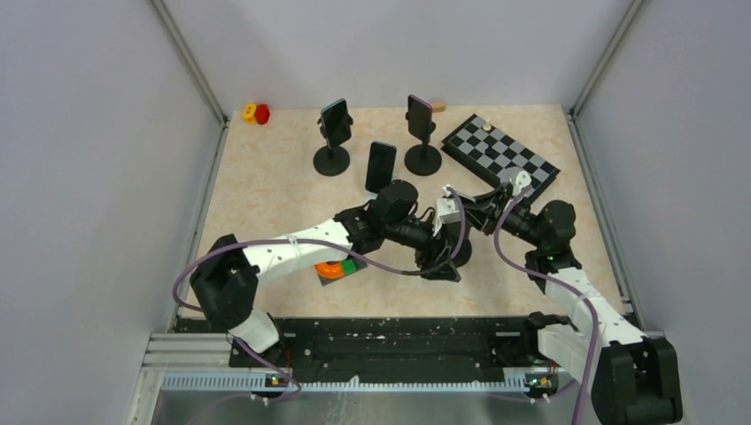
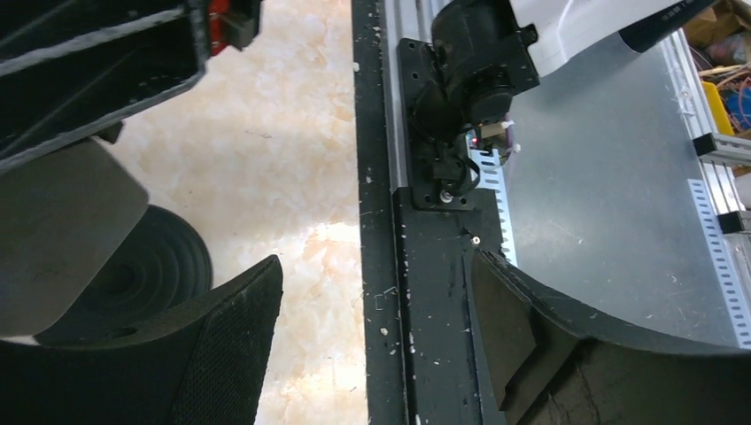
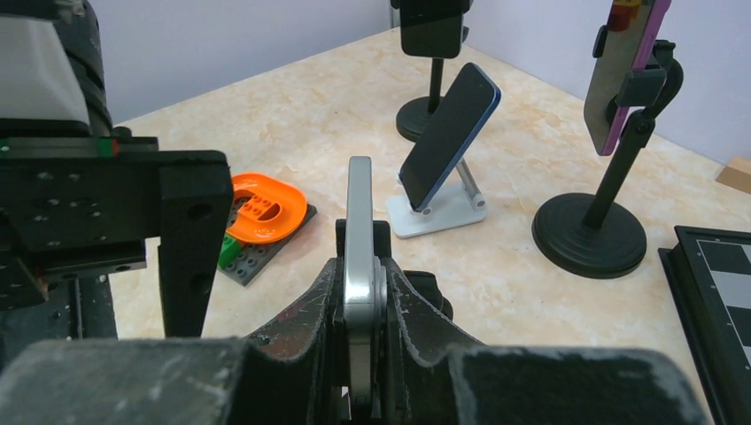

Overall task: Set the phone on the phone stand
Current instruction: Install the phone on the phone stand, then pick up the phone stand with the phone at the center of the board.

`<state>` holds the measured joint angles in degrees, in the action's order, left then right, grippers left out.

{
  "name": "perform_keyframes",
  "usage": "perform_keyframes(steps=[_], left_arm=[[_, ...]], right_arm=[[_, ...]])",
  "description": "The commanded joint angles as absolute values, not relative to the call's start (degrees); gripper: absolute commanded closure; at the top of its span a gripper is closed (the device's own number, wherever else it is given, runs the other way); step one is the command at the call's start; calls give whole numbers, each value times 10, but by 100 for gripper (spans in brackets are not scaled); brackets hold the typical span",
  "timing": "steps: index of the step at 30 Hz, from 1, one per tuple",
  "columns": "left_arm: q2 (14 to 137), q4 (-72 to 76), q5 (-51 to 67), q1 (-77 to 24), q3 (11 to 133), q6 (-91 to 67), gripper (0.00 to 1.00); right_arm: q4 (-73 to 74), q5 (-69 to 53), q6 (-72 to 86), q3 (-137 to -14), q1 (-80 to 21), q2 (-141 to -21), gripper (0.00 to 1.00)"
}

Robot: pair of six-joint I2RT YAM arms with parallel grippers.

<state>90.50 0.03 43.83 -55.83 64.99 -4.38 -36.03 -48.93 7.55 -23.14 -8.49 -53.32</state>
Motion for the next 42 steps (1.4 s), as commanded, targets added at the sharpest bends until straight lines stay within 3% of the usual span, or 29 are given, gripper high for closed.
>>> perform_keyframes(steps=[1,11,13,23,31,42], left_arm=[[871,13,407,-540,649,-36,18],[766,-68,270,-478,639,50,14],[751,-68,253,-461,642,58,12],[768,-87,251,-442,678,91,8],[809,-102,269,-442,718,122,4],[948,-261,455,-443,886,308,1]], right_arm=[[-344,-481,65,-221,-84,-537,92],[-226,-503,41,-288,-83,-516,60],[-194,-503,27,-302,-82,-512,50],[-36,-482,-59,-381,-82,-507,31],[72,-501,-118,-430,-82,-484,28],[174,-546,-159,-470,-79,-444,25]])
